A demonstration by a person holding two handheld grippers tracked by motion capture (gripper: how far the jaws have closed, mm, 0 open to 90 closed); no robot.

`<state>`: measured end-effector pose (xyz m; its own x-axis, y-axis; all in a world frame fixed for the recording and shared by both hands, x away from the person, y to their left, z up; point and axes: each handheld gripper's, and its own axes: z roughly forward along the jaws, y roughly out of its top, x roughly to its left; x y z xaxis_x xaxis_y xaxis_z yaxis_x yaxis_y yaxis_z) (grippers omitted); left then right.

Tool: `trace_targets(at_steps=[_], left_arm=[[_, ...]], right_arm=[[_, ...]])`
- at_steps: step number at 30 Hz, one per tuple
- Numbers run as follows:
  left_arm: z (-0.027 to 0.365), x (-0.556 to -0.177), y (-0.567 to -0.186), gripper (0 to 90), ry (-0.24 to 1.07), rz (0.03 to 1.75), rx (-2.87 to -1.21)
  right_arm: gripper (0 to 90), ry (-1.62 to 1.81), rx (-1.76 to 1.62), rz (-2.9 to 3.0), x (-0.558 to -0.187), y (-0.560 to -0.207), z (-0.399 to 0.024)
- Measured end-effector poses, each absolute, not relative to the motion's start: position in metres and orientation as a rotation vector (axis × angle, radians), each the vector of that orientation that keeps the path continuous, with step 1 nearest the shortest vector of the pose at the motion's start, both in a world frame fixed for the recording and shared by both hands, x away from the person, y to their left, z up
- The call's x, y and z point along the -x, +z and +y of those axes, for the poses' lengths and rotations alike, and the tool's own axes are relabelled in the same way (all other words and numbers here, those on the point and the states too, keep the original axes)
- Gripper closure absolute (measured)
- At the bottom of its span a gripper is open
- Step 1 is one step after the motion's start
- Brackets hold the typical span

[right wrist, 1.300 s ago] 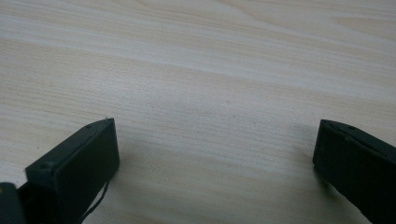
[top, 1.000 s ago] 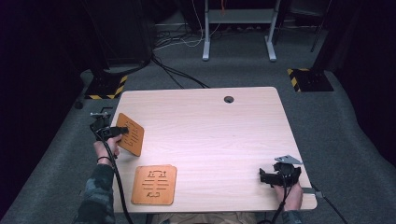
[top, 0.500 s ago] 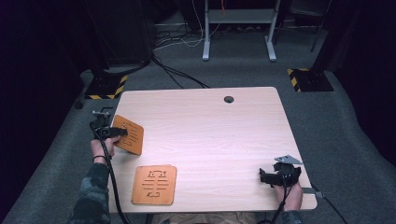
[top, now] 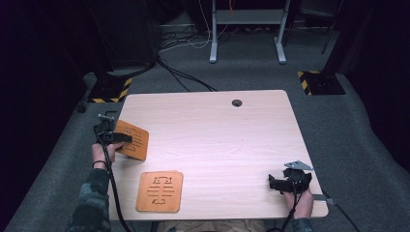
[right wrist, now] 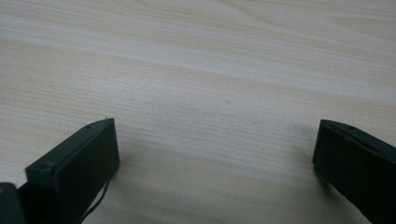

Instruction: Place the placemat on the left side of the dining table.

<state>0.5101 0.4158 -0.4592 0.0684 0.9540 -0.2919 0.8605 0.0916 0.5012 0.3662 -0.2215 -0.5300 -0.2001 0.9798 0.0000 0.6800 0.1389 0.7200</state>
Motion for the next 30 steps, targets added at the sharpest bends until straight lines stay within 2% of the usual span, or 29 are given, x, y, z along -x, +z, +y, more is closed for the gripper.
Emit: trace_targets(at_steps=[12, 30], left_arm=[[0.423, -0.508, -0.469, 45.9, 0.209, 1.809, -1.8], [0.419, -0.513, -0.474, 38.3, 0.194, 1.802, -1.876]], right_arm=[[0.0, 0.826, -1.587, 1.943, -0.366, -0.53, -0.221], [0.0, 0.826, -1.587, 1.943, -0.366, -0.53, -0.221]])
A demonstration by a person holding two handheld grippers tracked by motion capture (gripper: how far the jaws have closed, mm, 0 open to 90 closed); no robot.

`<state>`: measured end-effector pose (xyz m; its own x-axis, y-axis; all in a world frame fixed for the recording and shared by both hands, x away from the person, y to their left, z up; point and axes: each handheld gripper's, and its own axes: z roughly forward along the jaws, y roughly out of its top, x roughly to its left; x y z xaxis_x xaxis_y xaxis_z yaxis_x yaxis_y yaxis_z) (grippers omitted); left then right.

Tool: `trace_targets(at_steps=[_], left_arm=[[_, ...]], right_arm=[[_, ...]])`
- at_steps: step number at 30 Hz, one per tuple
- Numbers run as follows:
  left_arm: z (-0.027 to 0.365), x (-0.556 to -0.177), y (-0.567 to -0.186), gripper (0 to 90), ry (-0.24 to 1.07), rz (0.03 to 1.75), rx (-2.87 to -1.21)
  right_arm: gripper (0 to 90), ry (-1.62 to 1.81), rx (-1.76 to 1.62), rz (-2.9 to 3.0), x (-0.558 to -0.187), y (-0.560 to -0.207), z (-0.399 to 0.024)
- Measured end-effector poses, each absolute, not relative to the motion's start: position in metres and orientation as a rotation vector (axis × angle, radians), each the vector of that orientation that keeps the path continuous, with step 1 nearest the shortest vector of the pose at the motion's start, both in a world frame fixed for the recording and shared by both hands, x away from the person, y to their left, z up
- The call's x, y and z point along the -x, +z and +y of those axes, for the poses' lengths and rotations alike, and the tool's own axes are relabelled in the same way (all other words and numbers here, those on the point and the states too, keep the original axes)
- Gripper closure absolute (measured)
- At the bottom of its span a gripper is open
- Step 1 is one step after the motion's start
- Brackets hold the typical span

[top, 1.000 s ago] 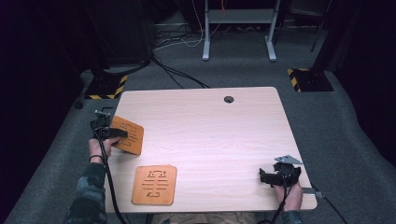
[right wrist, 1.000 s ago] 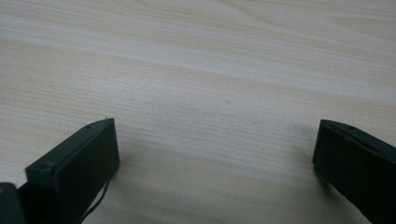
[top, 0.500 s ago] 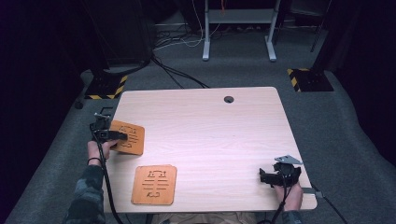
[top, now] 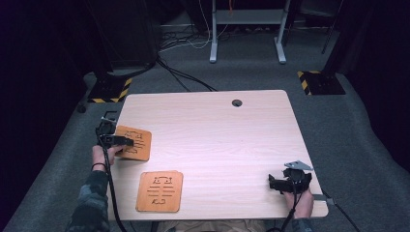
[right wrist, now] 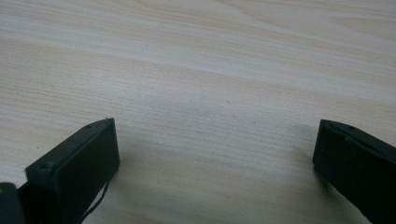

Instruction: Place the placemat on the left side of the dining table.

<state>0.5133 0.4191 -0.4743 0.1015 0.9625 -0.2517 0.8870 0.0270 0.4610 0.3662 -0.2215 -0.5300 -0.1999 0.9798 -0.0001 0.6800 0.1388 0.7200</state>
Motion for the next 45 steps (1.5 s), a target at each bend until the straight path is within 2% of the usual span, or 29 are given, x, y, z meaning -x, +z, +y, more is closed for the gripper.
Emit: trace_targets(at_steps=[9, 45], left_arm=[[0.418, -0.518, -0.478, 31.6, 0.175, 1.809, -1.924], [0.414, -0.523, -0.487, 18.0, 0.254, 1.827, -1.937]], right_arm=[[0.0, 0.826, -1.587, 1.944, -0.366, -0.53, -0.221], [0.0, 0.827, -1.588, 1.944, -0.366, -0.53, -0.222]])
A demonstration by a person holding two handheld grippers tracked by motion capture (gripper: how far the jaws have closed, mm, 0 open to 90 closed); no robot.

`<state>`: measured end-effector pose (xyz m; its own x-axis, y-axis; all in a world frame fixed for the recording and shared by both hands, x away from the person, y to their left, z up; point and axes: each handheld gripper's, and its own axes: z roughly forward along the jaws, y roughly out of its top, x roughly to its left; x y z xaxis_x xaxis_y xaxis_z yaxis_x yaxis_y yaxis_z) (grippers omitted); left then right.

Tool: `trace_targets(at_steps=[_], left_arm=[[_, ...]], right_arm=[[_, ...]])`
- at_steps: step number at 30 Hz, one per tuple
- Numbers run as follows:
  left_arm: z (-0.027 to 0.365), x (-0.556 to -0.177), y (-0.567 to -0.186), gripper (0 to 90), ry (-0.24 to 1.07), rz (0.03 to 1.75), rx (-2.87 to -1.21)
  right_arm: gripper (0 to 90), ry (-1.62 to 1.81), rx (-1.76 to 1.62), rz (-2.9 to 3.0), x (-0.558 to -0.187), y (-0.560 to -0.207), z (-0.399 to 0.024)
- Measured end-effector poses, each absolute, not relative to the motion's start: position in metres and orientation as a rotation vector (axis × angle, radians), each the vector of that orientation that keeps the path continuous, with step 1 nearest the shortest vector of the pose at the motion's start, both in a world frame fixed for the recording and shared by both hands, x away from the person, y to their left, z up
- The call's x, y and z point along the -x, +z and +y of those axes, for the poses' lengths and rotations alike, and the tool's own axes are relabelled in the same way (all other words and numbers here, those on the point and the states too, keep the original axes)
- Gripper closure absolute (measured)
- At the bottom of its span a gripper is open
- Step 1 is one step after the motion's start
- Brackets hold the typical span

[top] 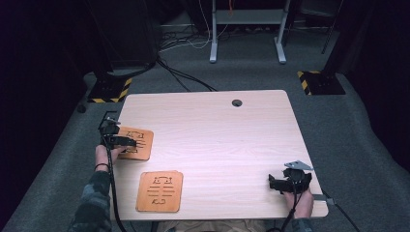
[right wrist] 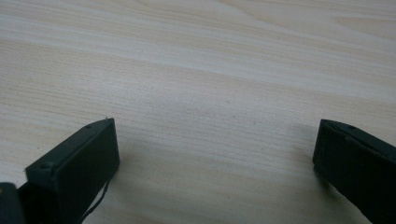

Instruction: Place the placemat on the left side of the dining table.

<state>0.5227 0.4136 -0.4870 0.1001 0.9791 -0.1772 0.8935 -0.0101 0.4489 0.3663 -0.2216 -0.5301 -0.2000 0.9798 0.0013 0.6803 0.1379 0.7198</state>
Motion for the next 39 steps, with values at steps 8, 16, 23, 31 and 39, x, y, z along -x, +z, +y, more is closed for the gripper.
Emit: trace_targets(at_steps=[8, 16, 23, 31, 39], left_arm=[[0.414, -0.524, -0.492, 15.2, 0.24, 1.838, -1.951], [0.414, -0.525, -0.494, 14.2, 0.241, 1.84, -1.95], [0.413, -0.527, -0.497, 11.6, 0.258, 1.864, -1.976], [0.404, -0.527, -0.5, 12.2, 0.358, 1.873, -2.04], [0.405, -0.522, -0.502, 12.2, 0.397, 1.843, -2.029]], right_arm=[[0.0, 0.827, -1.589, 1.943, -0.366, -0.53, -0.222], [0.0, 0.827, -1.589, 1.943, -0.366, -0.53, -0.222], [0.0, 0.827, -1.589, 1.943, -0.366, -0.53, -0.222], [0.0, 0.827, -1.588, 1.943, -0.366, -0.53, -0.222], [0.0, 0.827, -1.588, 1.943, -0.366, -0.53, -0.222]])
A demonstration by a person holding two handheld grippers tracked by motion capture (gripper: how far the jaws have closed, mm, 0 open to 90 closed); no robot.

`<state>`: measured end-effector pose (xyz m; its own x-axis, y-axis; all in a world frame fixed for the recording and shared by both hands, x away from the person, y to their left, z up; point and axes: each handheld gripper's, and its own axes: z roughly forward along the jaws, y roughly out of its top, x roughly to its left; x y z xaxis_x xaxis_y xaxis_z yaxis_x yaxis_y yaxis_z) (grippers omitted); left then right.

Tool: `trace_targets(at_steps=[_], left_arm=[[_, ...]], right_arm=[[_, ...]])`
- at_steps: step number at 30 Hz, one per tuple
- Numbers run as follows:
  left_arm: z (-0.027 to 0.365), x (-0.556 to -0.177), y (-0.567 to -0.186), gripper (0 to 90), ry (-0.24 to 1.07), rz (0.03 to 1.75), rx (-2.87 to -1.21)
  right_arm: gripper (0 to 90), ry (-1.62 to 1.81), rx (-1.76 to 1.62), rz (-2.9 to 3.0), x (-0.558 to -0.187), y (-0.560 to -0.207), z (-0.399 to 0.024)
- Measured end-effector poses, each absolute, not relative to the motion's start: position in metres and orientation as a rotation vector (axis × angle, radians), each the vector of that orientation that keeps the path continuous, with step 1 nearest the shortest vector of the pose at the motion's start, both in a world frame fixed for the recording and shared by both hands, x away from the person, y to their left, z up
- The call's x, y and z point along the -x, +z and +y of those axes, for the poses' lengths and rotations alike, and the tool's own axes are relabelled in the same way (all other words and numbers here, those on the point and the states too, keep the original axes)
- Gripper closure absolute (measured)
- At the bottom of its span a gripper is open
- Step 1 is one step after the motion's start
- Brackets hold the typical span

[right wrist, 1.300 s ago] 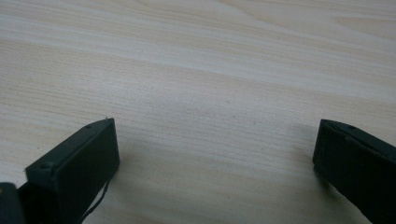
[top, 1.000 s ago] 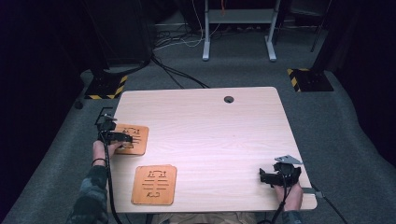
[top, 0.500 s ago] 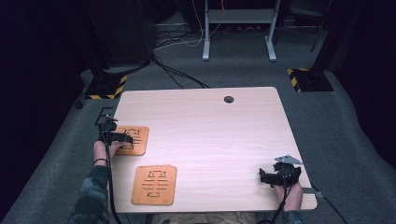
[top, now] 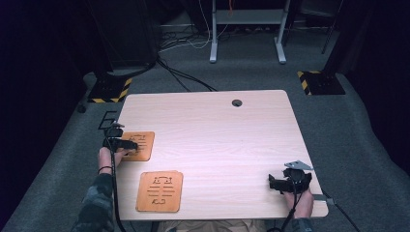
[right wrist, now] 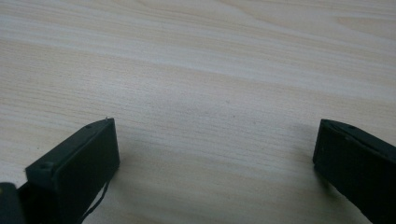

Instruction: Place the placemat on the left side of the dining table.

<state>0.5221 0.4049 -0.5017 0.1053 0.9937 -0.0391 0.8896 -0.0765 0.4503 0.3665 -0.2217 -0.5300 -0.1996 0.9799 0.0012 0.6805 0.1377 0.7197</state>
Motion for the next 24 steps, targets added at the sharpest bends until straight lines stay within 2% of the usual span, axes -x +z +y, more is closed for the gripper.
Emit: trace_targets(at_steps=[9, 15, 21, 24], left_arm=[[0.411, -0.518, -0.499, 14.5, 0.419, 1.836, -1.939], [0.412, -0.502, -0.491, 13.8, 0.472, 1.774, -1.895], [0.418, -0.484, -0.477, 11.6, 0.464, 1.715, -1.803], [0.416, -0.471, -0.472, 10.4, 0.518, 1.681, -1.81]], right_arm=[[0.0, 0.826, -1.588, 1.943, -0.366, -0.53, -0.222], [0.0, 0.826, -1.589, 1.943, -0.366, -0.53, -0.222], [0.0, 0.826, -1.588, 1.944, -0.366, -0.53, -0.222], [0.0, 0.826, -1.588, 1.943, -0.366, -0.53, -0.222]])
